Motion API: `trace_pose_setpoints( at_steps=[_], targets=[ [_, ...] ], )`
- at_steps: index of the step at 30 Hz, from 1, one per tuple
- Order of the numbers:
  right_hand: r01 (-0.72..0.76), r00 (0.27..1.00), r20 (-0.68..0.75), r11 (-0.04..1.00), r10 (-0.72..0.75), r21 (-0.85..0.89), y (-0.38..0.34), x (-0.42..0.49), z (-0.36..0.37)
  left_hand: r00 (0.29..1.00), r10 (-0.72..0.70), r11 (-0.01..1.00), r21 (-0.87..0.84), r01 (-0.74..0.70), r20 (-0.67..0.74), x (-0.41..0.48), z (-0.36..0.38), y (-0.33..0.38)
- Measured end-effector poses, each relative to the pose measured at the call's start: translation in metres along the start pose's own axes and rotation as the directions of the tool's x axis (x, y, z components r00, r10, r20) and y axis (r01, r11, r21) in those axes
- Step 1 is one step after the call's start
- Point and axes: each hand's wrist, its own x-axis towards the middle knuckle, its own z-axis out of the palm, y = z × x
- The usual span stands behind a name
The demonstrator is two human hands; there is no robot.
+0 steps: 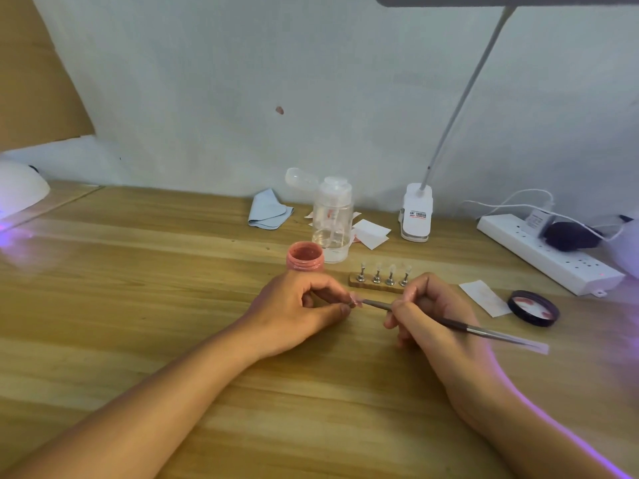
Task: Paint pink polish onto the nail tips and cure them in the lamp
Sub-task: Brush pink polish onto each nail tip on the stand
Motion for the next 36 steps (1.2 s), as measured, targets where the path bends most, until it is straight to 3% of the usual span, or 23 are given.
trace_pose_setpoints(
  at_steps=[36],
  targets=[
    [0.013,0.999,0.049,0.999,-0.014,0.037,0.0011,0.0015,-0.0005,1.000,-0.008,1.000,-0.009,0.008,0.009,-0.0014,-0.0008,0.0057]
  ],
)
